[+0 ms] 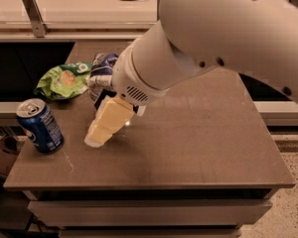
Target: Move blue chip bag near pepsi can
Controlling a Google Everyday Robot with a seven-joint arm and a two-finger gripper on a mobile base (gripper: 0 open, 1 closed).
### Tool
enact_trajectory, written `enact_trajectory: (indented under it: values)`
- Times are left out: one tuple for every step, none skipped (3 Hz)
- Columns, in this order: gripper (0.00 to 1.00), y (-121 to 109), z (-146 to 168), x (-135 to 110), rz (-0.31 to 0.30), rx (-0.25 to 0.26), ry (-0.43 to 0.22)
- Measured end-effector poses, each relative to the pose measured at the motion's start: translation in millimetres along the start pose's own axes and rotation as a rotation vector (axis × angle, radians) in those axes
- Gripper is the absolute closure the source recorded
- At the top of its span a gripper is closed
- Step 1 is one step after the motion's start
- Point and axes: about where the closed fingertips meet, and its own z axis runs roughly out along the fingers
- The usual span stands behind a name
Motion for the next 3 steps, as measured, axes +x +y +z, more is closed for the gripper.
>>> enact_trajectory:
  values:
    - [0.00, 0, 0, 0, 0.000, 0.000, 0.000]
    - [0.00, -1, 10, 7, 0.020, -0.002, 0.055]
    - [0.00, -5, 40, 30, 0.058, -0.039, 0.138]
